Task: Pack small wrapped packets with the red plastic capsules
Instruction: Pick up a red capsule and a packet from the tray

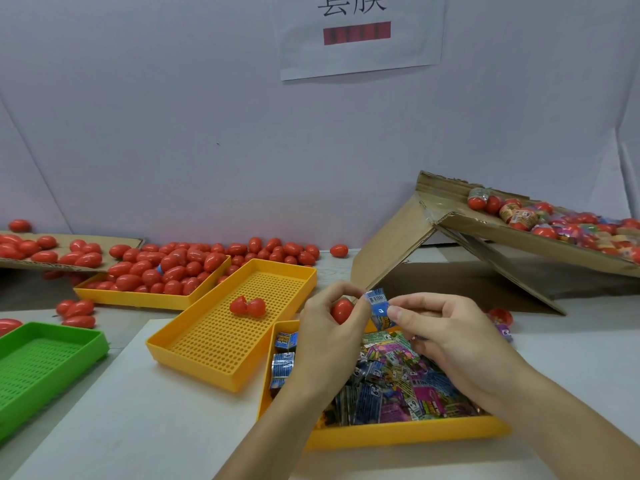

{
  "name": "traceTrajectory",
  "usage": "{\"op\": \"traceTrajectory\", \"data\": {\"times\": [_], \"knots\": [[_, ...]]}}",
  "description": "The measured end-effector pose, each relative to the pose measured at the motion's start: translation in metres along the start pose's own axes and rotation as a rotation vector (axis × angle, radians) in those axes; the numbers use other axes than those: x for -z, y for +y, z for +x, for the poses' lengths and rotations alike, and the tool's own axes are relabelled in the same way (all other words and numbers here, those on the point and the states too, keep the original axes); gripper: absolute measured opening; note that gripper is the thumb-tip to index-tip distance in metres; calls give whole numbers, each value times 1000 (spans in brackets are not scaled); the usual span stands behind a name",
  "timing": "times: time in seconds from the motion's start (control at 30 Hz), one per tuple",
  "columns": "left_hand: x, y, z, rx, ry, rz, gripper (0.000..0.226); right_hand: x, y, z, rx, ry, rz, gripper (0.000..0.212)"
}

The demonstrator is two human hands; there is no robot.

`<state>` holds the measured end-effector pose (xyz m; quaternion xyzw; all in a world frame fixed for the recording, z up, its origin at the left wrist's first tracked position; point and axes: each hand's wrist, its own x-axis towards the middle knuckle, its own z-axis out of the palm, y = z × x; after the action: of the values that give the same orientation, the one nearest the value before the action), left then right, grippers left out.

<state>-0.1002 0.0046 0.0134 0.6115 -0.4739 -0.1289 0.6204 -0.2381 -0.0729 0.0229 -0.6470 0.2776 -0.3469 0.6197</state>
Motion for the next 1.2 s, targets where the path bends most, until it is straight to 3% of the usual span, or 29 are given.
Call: {"op": "traceTrajectory", "data": {"times": [0.17, 0.33, 0.5, 0.77, 0.93, 1.2], "knots": [[1, -1, 0, 20, -76, 56, 9, -1, -4, -2, 27, -9, 68, 25], [-2, 1, -4, -152, -69, 229, 32, -2, -5, -4, 60, 25, 5, 15], [-2, 2, -4, -214, -26, 211, 25, 1, -5, -3, 85, 57, -52, 8], [0, 3, -2, -93, 19, 15, 9, 1, -4, -2, 7, 3, -125, 9], [0, 3, -2, -61, -34, -12, 12, 0, -5, -2, -140, -66, 23, 11], [0, 1, -2, 26, -136, -67, 19, 1, -4, -2, -11, -66, 31, 27]]}}
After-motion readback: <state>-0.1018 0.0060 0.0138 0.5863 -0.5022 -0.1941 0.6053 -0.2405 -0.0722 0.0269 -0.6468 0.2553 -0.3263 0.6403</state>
